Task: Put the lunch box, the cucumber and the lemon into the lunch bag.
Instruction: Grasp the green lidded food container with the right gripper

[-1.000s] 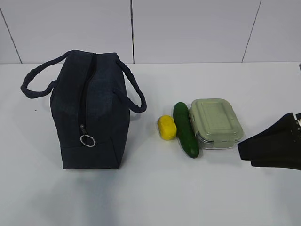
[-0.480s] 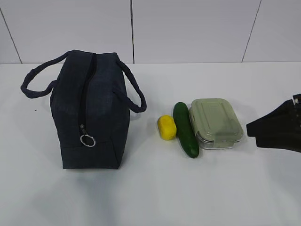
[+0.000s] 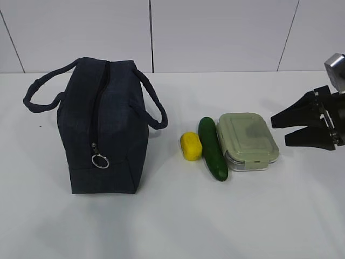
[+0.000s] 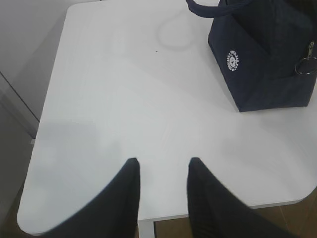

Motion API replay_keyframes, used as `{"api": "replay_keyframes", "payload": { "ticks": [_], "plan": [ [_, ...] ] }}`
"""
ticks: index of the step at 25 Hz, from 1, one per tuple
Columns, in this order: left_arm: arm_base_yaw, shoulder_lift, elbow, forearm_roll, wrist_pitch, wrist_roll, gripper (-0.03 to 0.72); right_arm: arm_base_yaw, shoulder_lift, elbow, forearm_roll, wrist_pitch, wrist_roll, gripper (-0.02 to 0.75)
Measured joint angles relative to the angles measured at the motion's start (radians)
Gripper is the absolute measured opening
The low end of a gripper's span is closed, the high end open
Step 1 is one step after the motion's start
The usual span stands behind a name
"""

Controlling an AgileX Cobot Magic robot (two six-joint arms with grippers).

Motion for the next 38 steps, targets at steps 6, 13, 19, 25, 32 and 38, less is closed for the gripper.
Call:
{"api": "replay_keyframes", "payload": {
  "ticks": [6,13,19,25,32,38],
  "plan": [
    [0.000,0.000,0.000,0.000,0.000,0.000,0.235,0.000,0.015,-0.051,-0.002,0.000,-0.060,0.611],
    [0.000,0.000,0.000,0.000,0.000,0.000,0.235,0.000,0.015,-0.067,-0.027,0.000,-0.084,0.610],
    [0.000,0.000,0.000,0.000,0.000,0.000,0.235,0.000,0.016,-0.067,-0.048,0.000,-0.069,0.602],
    [0.000,0.000,0.000,0.000,0.000,0.000,0.235,0.000,0.022,-0.070,-0.092,0.002,-0.065,0.601],
    [0.000,0.000,0.000,0.000,0.000,0.000,0.235,0.000,0.114,-0.113,-0.113,0.002,-0.055,0.601],
    [0.000,0.000,0.000,0.000,0.000,0.000,0.235,0.000,0.203,-0.189,-0.114,0.002,-0.053,0.601]
  ]
}}
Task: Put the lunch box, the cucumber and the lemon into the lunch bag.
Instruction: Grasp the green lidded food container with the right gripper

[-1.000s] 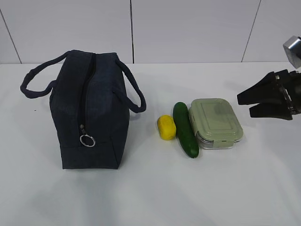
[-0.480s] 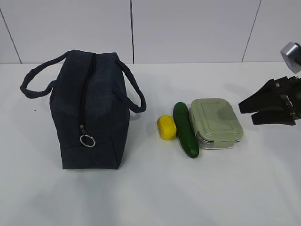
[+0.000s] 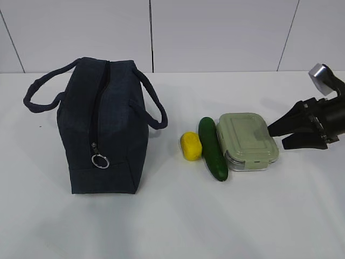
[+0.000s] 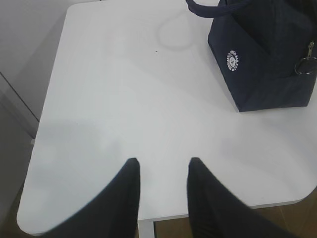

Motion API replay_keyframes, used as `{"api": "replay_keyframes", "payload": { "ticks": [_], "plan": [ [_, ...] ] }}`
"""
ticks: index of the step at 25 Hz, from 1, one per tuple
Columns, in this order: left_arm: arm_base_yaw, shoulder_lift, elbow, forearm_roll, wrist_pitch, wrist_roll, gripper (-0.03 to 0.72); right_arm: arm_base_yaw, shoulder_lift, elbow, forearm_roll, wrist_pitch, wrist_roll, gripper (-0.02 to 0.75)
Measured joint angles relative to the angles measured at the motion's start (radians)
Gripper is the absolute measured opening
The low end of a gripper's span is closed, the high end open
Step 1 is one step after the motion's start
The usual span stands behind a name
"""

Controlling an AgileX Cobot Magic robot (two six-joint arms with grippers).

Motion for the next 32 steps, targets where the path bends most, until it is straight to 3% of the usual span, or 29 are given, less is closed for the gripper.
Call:
{"api": "replay_keyframes", "payload": {
  "ticks": [15,32],
  "plan": [
    [0.000,0.000,0.000,0.000,0.000,0.000,0.235,0.000,0.114,-0.106,0.031,0.000,0.004,0.600],
    [0.000,0.000,0.000,0.000,0.000,0.000,0.235,0.000,0.177,-0.115,0.085,-0.002,-0.050,0.600]
  ]
}}
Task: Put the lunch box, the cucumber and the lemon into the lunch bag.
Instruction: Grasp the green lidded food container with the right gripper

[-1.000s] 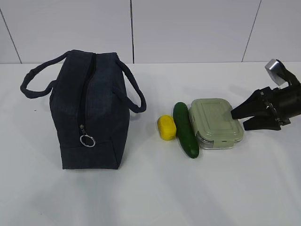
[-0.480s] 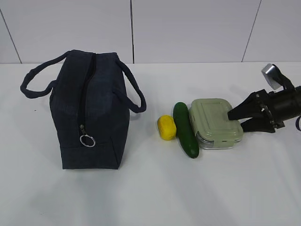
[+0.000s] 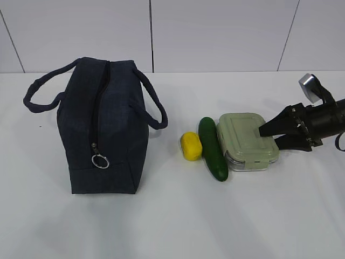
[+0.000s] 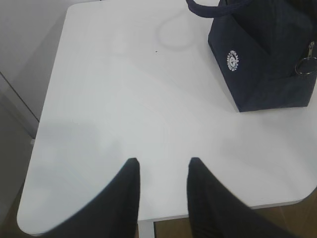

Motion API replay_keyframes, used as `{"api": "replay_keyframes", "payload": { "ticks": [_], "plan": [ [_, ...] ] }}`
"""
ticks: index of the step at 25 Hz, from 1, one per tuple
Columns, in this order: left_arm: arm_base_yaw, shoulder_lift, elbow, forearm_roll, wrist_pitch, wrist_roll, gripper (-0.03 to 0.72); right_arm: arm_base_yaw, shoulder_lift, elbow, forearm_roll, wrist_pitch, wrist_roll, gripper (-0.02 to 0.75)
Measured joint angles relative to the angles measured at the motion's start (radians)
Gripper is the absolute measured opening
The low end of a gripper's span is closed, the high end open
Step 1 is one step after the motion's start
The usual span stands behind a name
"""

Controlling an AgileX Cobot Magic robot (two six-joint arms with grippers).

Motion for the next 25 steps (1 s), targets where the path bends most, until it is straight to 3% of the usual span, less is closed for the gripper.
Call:
{"api": "replay_keyframes", "payload": {
  "ticks": [25],
  "plan": [
    [0.000,0.000,0.000,0.000,0.000,0.000,0.235,0.000,0.014,-0.058,-0.005,0.000,0.006,0.600]
  ]
}}
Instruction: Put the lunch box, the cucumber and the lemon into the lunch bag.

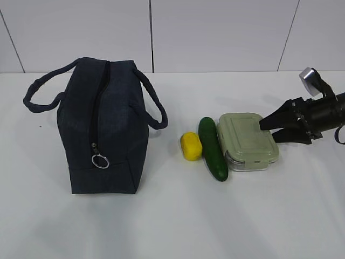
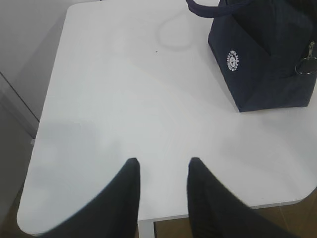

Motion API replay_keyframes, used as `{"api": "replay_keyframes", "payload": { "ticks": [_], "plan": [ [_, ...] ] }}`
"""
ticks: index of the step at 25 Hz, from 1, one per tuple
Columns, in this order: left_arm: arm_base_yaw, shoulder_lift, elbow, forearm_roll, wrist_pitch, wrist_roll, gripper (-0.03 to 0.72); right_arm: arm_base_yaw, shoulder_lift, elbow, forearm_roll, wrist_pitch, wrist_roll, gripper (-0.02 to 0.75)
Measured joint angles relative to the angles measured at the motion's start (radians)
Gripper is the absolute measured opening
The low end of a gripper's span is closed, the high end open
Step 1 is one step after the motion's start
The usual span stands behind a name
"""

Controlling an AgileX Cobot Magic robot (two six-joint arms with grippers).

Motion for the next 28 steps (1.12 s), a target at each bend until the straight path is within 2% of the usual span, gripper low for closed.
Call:
{"api": "replay_keyframes", "payload": {
  "ticks": [12,21,28],
  "plan": [
    [0.000,0.000,0.000,0.000,0.000,0.000,0.235,0.000,0.057,-0.016,-0.002,-0.002,0.014,0.600],
    [0.000,0.000,0.000,0.000,0.000,0.000,0.235,0.048,0.057,-0.016,0.000,-0.002,0.014,0.600],
    [0.000,0.000,0.000,0.000,0.000,0.000,0.235,0.048,0.057,-0.016,0.000,-0.002,0.014,0.599]
  ]
}}
